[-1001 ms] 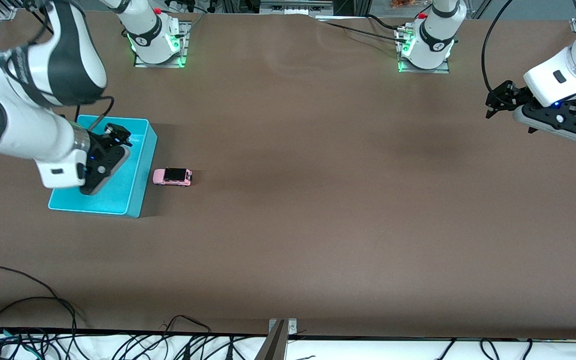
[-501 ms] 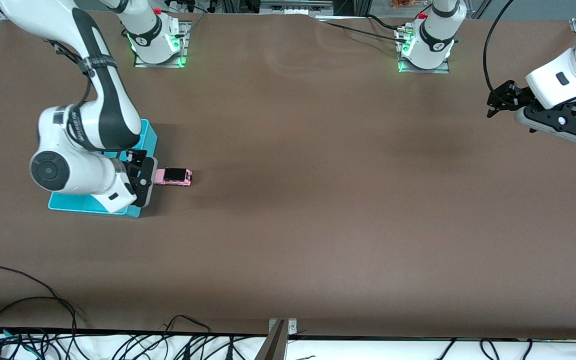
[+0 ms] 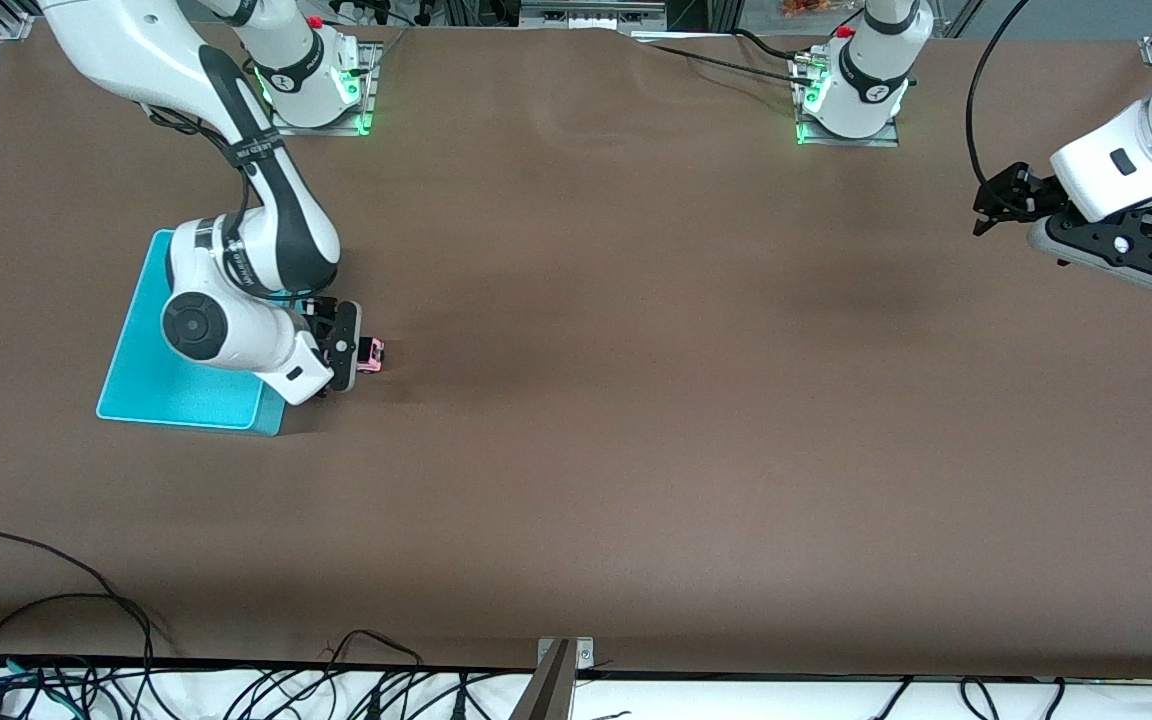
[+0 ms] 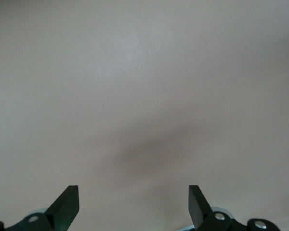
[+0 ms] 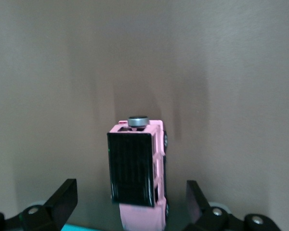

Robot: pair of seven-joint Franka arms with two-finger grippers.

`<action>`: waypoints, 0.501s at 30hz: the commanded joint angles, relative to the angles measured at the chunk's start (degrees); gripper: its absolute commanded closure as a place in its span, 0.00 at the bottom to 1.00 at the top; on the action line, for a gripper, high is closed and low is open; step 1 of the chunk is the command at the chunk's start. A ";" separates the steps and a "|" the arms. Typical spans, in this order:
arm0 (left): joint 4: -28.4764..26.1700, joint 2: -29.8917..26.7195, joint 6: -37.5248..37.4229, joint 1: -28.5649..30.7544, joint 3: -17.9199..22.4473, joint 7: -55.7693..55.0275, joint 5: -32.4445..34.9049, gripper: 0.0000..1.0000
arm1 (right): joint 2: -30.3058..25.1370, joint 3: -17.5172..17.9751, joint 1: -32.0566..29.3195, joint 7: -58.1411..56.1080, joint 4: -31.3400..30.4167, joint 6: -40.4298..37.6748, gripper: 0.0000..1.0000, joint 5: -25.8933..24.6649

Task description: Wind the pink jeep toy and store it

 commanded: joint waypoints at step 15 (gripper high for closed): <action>6.22 1.12 -3.73 -0.45 0.41 -3.04 0.42 0.00 | -2.83 0.75 -0.13 -8.87 -9.80 11.79 0.80 0.95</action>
